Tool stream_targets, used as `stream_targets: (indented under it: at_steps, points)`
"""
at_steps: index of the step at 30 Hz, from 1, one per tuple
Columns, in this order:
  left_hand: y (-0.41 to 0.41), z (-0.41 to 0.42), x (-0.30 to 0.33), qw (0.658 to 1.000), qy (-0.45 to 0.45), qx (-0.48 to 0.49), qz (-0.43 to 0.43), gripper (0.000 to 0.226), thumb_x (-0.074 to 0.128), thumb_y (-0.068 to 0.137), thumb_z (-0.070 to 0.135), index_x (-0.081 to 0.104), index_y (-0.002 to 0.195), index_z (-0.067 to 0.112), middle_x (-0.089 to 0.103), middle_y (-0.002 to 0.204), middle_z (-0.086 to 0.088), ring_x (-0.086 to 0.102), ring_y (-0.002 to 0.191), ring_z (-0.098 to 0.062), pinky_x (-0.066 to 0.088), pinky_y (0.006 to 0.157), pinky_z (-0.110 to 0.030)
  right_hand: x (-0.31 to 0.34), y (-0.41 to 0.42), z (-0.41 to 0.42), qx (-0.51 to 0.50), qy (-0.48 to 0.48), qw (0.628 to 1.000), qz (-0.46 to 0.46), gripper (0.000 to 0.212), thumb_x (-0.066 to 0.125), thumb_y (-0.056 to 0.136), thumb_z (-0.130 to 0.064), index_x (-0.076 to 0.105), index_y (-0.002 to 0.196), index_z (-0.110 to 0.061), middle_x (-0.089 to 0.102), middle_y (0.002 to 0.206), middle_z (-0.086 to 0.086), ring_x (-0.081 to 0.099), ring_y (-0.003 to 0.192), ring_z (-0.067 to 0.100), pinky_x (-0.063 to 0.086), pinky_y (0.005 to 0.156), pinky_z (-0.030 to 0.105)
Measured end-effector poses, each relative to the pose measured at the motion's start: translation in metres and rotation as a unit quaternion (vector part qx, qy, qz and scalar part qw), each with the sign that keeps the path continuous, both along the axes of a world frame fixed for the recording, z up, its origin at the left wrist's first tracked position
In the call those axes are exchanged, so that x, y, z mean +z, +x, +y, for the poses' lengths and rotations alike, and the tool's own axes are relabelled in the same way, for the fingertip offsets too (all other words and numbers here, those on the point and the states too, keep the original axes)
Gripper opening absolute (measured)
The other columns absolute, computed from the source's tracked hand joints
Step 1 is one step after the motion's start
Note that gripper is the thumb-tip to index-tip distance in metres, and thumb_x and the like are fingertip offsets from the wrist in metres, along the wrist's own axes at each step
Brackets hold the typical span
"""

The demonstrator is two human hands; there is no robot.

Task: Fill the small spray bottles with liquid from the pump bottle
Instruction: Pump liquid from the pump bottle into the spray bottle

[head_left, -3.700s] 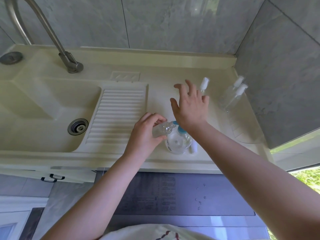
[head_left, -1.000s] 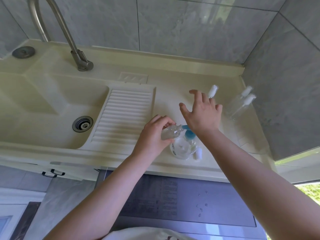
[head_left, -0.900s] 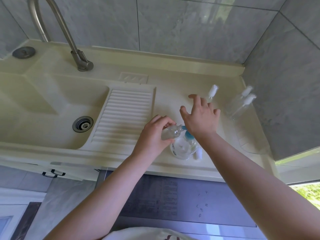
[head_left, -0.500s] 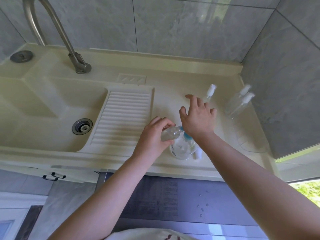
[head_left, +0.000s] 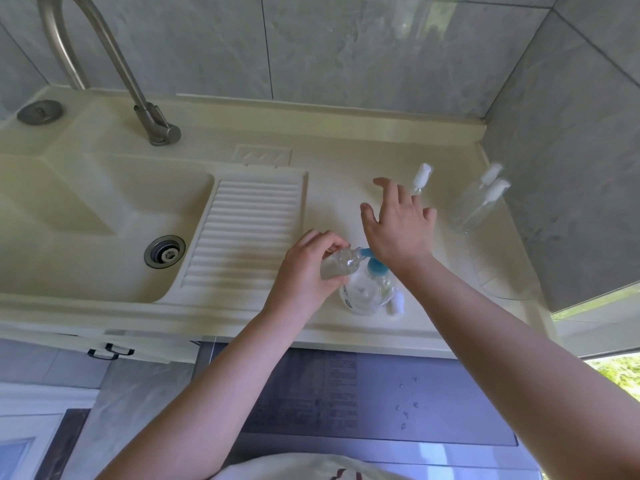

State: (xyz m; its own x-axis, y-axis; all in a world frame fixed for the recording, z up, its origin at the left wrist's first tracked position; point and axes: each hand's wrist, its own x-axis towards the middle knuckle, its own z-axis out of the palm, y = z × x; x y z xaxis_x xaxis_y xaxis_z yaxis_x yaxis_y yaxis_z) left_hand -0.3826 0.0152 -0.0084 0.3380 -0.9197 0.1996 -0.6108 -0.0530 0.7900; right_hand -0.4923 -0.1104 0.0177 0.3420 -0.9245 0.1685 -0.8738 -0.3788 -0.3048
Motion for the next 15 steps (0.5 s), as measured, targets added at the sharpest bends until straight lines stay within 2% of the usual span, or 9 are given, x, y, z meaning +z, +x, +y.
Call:
stream_targets:
  at_steps: [2, 5, 15]
  points:
    - [-0.0006, 0.0003, -0.0005, 1.000, -0.002, -0.001, 0.001, 0.048, 0.087, 0.061, 0.003, 0.068, 0.101, 0.021, 0.059, 0.098, 0.009, 0.060, 0.093, -0.002, 0.046, 0.084, -0.014, -0.0032, 0.0003, 0.0028, 0.000, 0.021, 1.000, 0.000, 0.043, 0.040, 0.099, -0.037, 0.041, 0.141, -0.027, 0.051, 0.140, 0.000, 0.048, 0.119, 0.029, 0.029, 0.092, 0.041]
    - [-0.0011, 0.0008, -0.0001, 1.000, 0.003, -0.005, 0.002, 0.048, 0.086, 0.061, 0.003, 0.068, 0.101, 0.022, 0.058, 0.097, 0.010, 0.060, 0.092, -0.001, 0.043, 0.083, -0.010, -0.0037, 0.0002, 0.0040, 0.015, 0.000, 1.000, 0.007, 0.044, 0.040, 0.099, -0.037, 0.042, 0.141, -0.026, 0.053, 0.139, 0.000, 0.049, 0.118, 0.029, 0.029, 0.093, 0.041]
    - [-0.0028, 0.0024, -0.0003, 1.000, 0.008, -0.006, 0.001, 0.047, 0.088, 0.062, 0.004, 0.067, 0.101, 0.022, 0.058, 0.098, 0.011, 0.061, 0.093, -0.003, 0.045, 0.085, -0.012, -0.0064, 0.0000, 0.0037, 0.026, 0.008, 1.000, 0.004, 0.042, 0.038, 0.100, -0.032, 0.040, 0.141, -0.026, 0.056, 0.133, 0.001, 0.049, 0.116, 0.029, 0.028, 0.089, 0.041]
